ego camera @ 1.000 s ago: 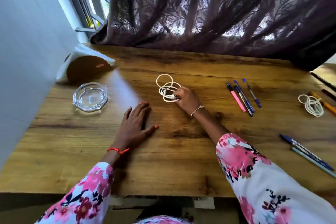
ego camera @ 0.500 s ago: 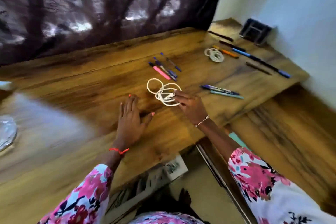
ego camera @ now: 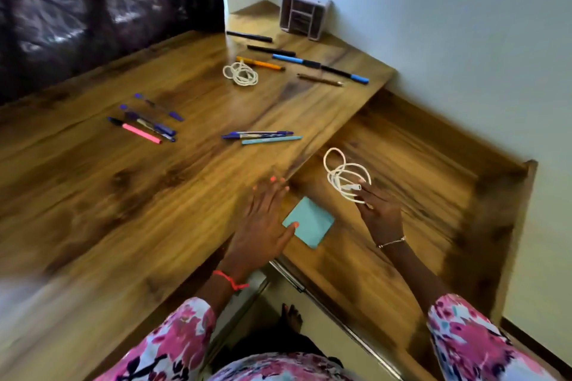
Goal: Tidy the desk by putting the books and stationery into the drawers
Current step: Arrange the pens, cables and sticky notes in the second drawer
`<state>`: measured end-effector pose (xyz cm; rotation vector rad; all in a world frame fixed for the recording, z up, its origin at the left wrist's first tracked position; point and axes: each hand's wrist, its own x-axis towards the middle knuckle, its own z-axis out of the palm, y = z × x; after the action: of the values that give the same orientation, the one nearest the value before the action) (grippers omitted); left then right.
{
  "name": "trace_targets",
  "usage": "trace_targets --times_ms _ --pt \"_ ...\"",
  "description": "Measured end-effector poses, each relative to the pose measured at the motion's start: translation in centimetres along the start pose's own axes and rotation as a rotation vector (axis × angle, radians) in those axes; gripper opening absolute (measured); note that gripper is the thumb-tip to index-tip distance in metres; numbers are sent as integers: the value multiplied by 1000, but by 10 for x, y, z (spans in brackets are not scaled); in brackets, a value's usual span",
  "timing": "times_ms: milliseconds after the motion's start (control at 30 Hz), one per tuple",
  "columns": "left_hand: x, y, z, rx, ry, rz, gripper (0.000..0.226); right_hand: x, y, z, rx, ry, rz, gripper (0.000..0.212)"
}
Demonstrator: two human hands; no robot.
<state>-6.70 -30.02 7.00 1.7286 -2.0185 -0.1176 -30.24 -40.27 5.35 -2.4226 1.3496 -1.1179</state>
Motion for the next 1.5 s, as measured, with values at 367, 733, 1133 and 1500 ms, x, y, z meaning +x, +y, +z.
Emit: trace_targets --times_ms 367,733,1133,1500 --pt "12 5 37 44 -152 -13 59 10 41 53 -91 -223 185 22" --pt "21 -1 29 180 -118 -82 54 20 64 65 -16 -588 310 44" --pt "44 -38 2 91 -9 -263 69 92 62 48 85 -84 30 27" --pt "48 -101 -14 141 -188 -324 97 260 -42 144 72 -550 51 33"
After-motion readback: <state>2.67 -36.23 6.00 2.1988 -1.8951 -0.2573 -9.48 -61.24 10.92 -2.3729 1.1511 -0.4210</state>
